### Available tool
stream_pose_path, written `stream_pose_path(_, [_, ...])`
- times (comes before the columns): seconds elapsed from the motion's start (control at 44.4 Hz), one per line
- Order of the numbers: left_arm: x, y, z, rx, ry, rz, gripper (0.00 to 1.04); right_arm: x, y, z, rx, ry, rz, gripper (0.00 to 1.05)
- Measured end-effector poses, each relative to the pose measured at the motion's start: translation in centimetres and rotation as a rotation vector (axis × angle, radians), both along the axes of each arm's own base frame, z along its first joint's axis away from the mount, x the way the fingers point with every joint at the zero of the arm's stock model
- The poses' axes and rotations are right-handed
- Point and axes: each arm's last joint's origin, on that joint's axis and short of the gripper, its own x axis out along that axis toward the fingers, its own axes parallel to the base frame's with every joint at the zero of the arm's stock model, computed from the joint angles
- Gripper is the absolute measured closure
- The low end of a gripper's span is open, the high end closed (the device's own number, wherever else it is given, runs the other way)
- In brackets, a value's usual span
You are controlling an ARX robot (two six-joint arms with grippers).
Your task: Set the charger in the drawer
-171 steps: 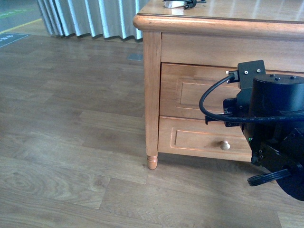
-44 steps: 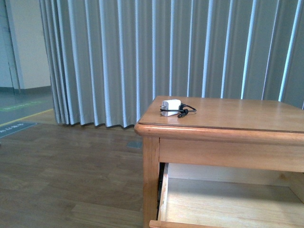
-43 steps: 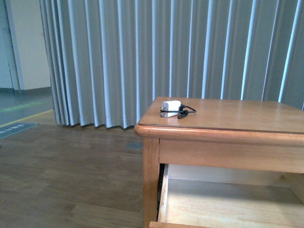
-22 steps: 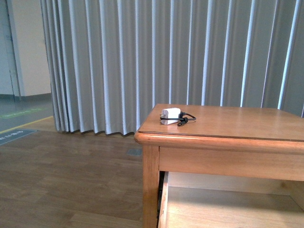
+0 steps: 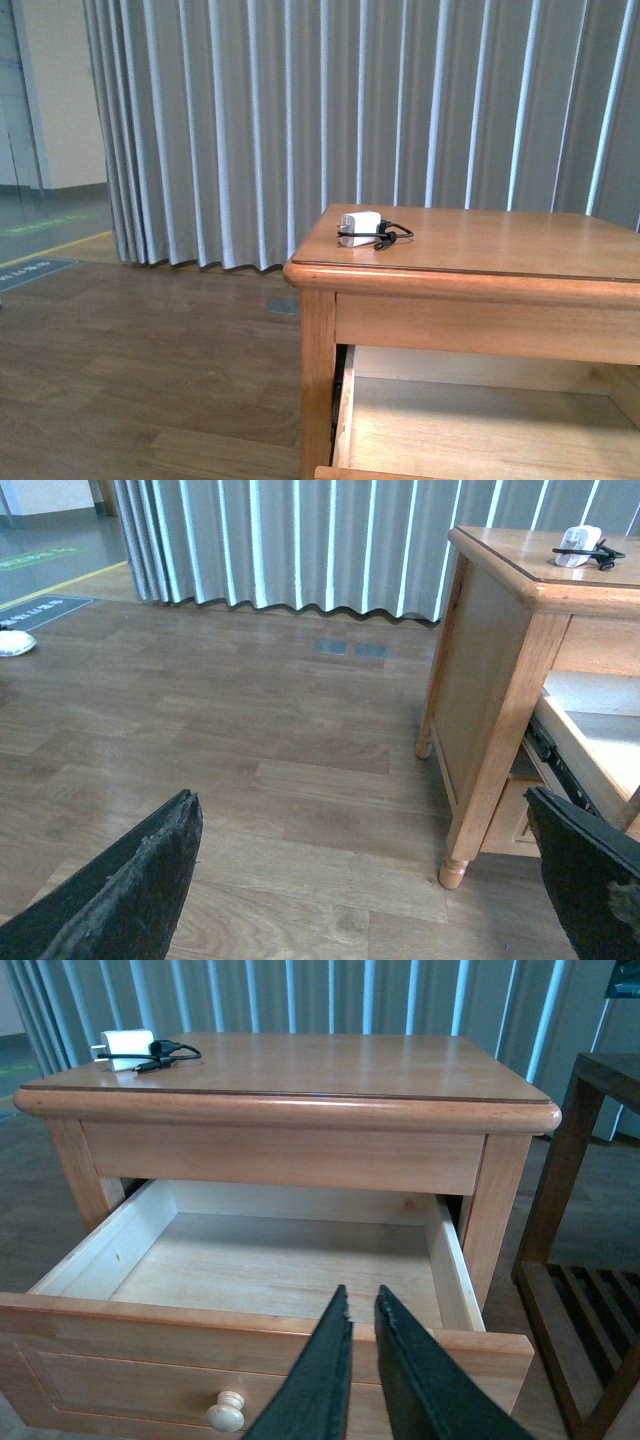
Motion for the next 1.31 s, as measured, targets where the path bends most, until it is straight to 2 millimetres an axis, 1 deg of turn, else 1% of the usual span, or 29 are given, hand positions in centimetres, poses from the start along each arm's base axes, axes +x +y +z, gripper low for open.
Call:
stream_pose_path(0.225, [0.0,0.0,0.0,0.0,0.0,0.0,0.06,0.0,0.0,0.0,0.0,-0.001,0.0,0.39])
stream_pose_path(0.248, [0.0,0.0,0.0,0.0,0.0,0.0,0.06,0.0,0.0,0.0,0.0,-0.001,0.0,0.37])
stream_pose_path(0.315, [0.0,0.0,0.0,0.0,0.0,0.0,0.06,0.0,0.0,0.0,0.0,-0.001,0.0,0.21])
stream_pose_path(0.338, [0.0,0.0,0.0,-0.001,0.0,0.002,0.06,0.0,0.0,0.0,0.0,-0.001,0.0,0.17])
stream_pose_path(0.361, [0.0,0.0,0.0,-0.026,-0.001,0.032,0.06,0.0,0.0,0.0,0.0,-0.001,0.0,0.13])
stream_pose_path(0.406, [0.2,-0.1,0.2,-0.09,-0.019,0.159,0.06,0.0,0.0,0.0,0.0,-0.001,0.0,0.07])
stream_pose_path(0.428, [0.3,-0.1,0.2,-0.145,-0.028,0.219,0.06,0.0,0.0,0.0,0.001,-0.001,0.0,0.06])
stream_pose_path(0.451, [0.4,-0.2,0.2,-0.201,-0.036,0.304,0.06,0.0,0.0,0.0,0.001,-0.001,0.0,0.08])
stream_pose_path(0.496, [0.6,-0.2,0.2,-0.287,-0.055,0.406,0.06,0.0,0.0,0.0,0.0,-0.001,0.0,0.09])
stream_pose_path(0.563, [1.1,-0.1,0.2,-0.353,-0.069,0.471,0.06,0.0,0.0,0.0,0.0,-0.001,0.0,0.08])
stream_pose_path(0.631, [1.8,0.0,0.4,-0.387,-0.061,0.456,0.06,0.0,0.0,0.0,0.0,-0.001,-0.001,0.08])
stream_pose_path(0.789, [4.8,0.0,2.2,-0.393,-0.01,0.33,0.06,0.0,0.0,0.0,0.0,-0.001,0.0,0.08])
stream_pose_path(0.901, [9.1,-1.1,4.0,-0.292,0.1,0.153,0.06,0.0,0.0,0.0,0.0,-0.001,0.0,0.08])
stream_pose_path(0.992, [13.1,-2.9,5.1,-0.166,0.186,0.029,0.06,0.0,0.0,0.0,0.0,-0.001,0.0,0.08])
stream_pose_path(1.014, [14.1,-3.5,5.4,-0.135,0.198,0.006,0.06,0.0,0.0,0.0,0.0,-0.001,0.0,0.08])
stream_pose_path(1.059, [15.5,-4.2,5.8,-0.094,0.212,-0.018,0.06,0.0,0.0,0.0,0.0,-0.001,0.0,0.08])
stream_pose_path(1.104, [17.5,-5.3,6.3,-0.034,0.231,-0.053,0.06,0.0,0.0,0.0,0.0,-0.001,0.0,0.08])
stream_pose_path(1.285, [22.5,-8.7,7.4,0.118,0.256,-0.15,0.06,0.0,0.0,0.0,0.0,-0.001,0.0,0.08])
stream_pose_path(1.307, [22.8,-8.9,7.5,0.131,0.255,-0.157,0.06,0.0,0.0,0.0,0.0,-0.001,0.0,0.08])
